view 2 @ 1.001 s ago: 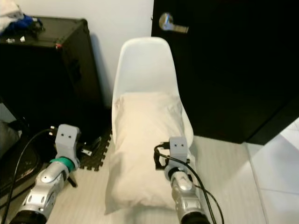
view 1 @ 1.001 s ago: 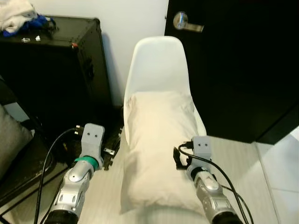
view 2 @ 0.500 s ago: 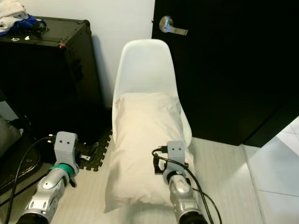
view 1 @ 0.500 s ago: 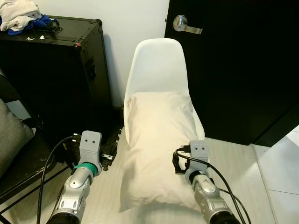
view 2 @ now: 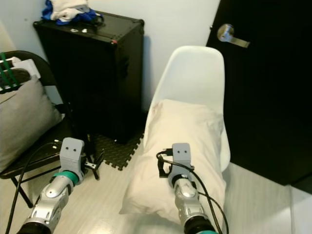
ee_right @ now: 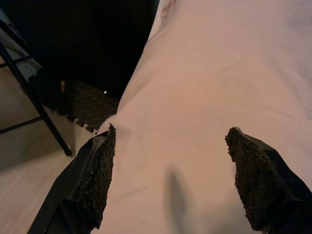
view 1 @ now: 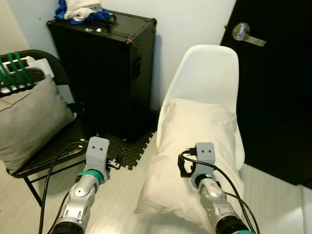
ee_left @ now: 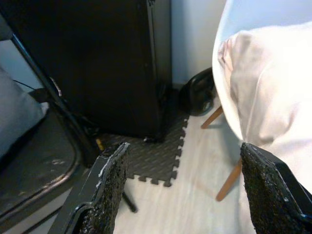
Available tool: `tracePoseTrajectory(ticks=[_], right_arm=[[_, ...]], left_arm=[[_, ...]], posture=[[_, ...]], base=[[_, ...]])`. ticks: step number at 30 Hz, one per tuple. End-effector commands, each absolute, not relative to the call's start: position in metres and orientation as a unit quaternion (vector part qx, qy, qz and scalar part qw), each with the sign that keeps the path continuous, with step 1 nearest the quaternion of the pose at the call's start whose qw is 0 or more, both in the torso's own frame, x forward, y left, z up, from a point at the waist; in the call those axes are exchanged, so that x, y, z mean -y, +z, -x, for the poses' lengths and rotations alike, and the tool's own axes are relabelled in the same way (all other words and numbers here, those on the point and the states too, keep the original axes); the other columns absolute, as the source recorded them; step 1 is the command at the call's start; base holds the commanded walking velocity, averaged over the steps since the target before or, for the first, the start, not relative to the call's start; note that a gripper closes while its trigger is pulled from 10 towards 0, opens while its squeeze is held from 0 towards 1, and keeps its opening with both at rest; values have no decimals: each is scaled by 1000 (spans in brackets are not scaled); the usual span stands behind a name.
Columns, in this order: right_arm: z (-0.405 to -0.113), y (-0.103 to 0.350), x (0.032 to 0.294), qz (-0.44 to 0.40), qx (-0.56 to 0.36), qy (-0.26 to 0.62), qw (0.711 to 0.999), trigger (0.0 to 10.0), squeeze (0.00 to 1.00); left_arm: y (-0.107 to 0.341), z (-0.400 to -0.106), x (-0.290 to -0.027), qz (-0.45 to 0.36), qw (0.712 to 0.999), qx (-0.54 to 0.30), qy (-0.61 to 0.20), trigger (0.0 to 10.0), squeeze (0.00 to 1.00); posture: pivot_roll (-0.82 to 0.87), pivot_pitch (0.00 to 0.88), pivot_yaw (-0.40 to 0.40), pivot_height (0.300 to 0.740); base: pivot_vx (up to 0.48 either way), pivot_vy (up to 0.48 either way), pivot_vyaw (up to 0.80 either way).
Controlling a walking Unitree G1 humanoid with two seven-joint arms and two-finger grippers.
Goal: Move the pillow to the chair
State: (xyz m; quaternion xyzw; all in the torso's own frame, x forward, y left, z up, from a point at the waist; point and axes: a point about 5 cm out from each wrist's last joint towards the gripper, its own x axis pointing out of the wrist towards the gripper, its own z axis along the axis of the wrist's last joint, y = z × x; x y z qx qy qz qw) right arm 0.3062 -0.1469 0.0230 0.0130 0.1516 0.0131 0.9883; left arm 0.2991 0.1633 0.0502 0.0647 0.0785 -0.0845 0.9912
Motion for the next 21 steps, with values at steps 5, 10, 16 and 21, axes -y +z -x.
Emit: tracePoseTrajectory(ticks=[5,10,16,21], right_arm=[[-304,19,150,-19,-158,5,987,10000,0],[-304,19,150,-23,-156,1,988,10000,0],[-304,20,151,-23,-153,-1,988,10000,0],[-304,20,153,-25,-148,-6,989,10000,0]], left_arm=[[52,-300,-161,-65,991,-77,-88,10000,0],[52,-300,-160,-62,991,-78,-86,10000,0],[54,-303,-156,-62,991,-73,-95,10000,0],[54,-302,-155,-63,990,-74,-99,10000,0]], posture=[[88,0,14,740],[84,0,18,740],[81,0,22,740],[75,0,27,740]], base=[[0,0,800],[0,0,800],[0,0,800],[0,0,800]])
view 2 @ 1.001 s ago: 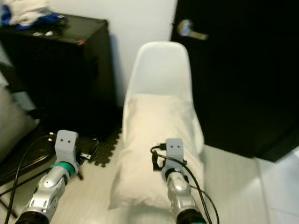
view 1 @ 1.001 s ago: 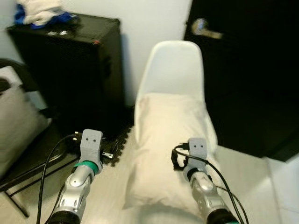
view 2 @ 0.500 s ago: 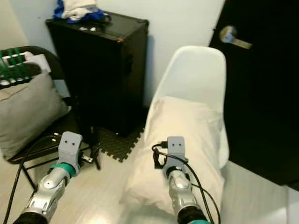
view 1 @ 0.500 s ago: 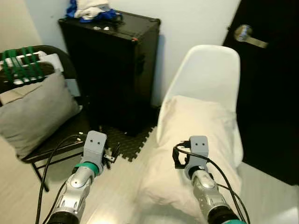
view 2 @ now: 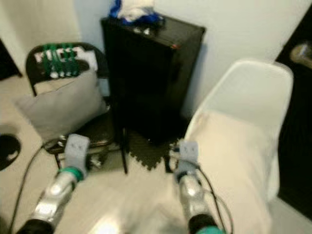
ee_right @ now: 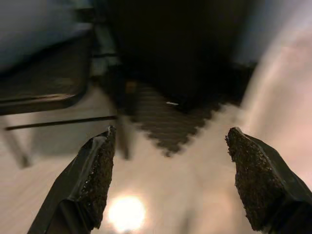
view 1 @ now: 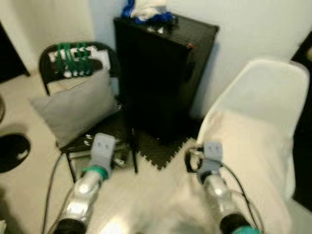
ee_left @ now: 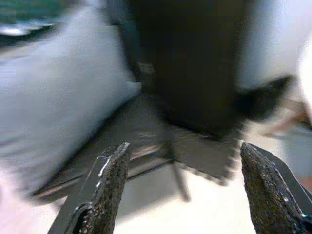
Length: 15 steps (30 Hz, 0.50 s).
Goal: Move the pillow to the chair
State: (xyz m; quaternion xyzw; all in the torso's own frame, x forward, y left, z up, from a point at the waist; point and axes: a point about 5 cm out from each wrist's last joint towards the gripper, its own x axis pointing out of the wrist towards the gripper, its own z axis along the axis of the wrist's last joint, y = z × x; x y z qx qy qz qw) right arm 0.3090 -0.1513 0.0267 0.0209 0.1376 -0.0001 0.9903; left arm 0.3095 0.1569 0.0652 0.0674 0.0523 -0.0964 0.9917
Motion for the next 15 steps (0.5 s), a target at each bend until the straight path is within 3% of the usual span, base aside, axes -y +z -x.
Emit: tracePoseTrajectory(ticks=[1,15], right_arm=[[-304,21,154,-26,-147,-8,989,10000,0],[-302,19,156,-29,-149,-13,988,10000,0]], left_arm=[[54,-302,-155,-63,990,-75,-100,10000,0],[50,-303,-152,-72,986,-94,-115,10000,0]], posture=[[75,0,27,740],[78,7,42,740]], base=[[0,0,800],[0,0,800]])
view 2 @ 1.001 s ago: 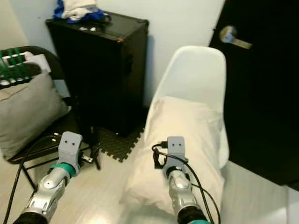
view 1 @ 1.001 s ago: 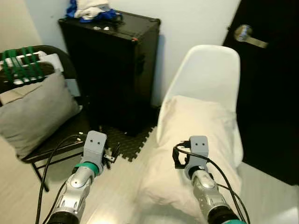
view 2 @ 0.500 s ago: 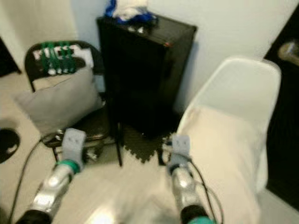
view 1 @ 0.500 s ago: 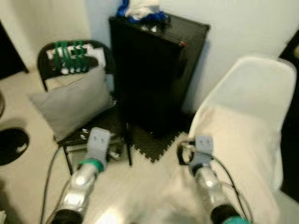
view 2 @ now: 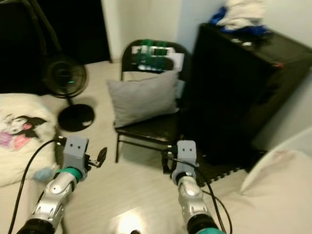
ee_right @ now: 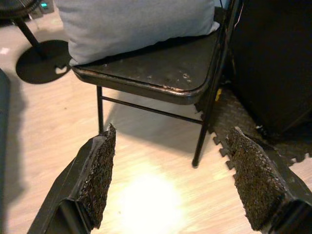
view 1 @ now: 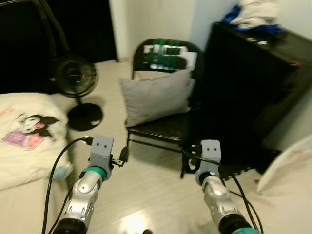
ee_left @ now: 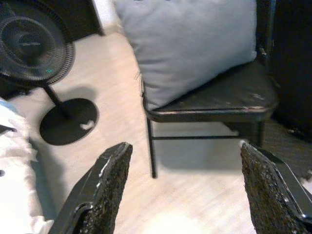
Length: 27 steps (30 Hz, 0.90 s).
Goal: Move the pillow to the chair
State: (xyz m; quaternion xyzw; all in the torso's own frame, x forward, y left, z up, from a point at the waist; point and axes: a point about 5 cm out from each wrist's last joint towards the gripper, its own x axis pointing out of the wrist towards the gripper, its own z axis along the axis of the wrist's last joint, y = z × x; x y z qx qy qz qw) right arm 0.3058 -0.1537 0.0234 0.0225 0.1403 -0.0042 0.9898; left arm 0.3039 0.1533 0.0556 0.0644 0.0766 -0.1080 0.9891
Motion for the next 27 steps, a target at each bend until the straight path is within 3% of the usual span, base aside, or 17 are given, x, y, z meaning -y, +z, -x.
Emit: tracePoseTrajectory(ticks=[1,9,22,27], right_arm=[[-302,19,156,-29,-149,-13,988,10000,0],[-299,15,159,-32,-154,-22,987,10000,0],[-297,14,162,-49,-155,-35,986,10000,0],[-295,12,161,-49,-158,-33,986,10000,0]], left_arm=[[50,-303,-152,-72,986,-94,-115,10000,0],[50,-306,-151,-68,985,-104,-116,10000,0],[44,-309,-148,-49,984,-135,-103,10000,0],[40,-308,-146,-59,980,-154,-106,10000,0]], posture=[[78,7,42,740],[68,16,64,740],[54,24,63,740],[51,24,60,740]], base=[[0,0,800],[0,0,800],[0,0,0],[0,-465,0]])
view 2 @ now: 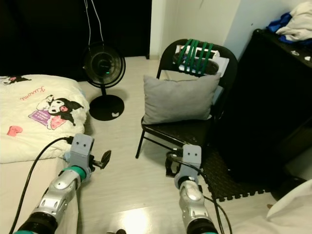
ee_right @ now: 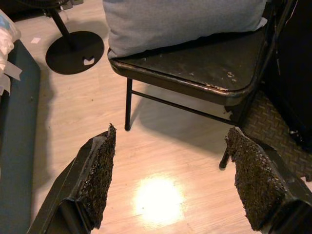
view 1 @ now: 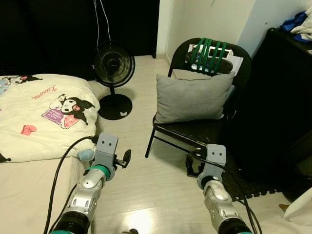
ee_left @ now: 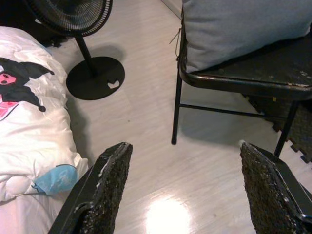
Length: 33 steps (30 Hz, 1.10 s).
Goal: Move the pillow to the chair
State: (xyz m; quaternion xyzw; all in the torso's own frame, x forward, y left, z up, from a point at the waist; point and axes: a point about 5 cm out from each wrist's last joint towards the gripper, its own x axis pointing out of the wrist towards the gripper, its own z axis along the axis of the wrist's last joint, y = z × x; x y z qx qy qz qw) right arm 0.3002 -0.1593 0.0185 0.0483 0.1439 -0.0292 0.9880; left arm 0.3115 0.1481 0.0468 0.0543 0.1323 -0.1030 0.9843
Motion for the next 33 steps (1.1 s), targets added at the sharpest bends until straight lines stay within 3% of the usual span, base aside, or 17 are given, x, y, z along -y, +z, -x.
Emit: tracePoseTrajectory(ticks=[1,21,25,33], right_arm=[[-295,12,161,-49,-158,-33,986,10000,0],[-297,13,155,-49,-164,-16,985,10000,0],[-298,14,155,-49,-164,-15,985,10000,0],[-298,14,156,-50,-164,-18,985,10000,0]], left_arm=[[40,-308,-146,-59,980,-154,-106,10000,0],[39,-307,-148,-26,981,-167,-90,10000,0],[39,-308,-147,-25,981,-168,-93,10000,0],[39,-310,-147,-27,981,-177,-80,10000,0]], posture=[[51,24,60,740],[59,36,25,740],[60,33,27,740],[59,28,31,740]], base=[[0,-480,0],[0,-24,0],[0,-480,0],[0,0,0]])
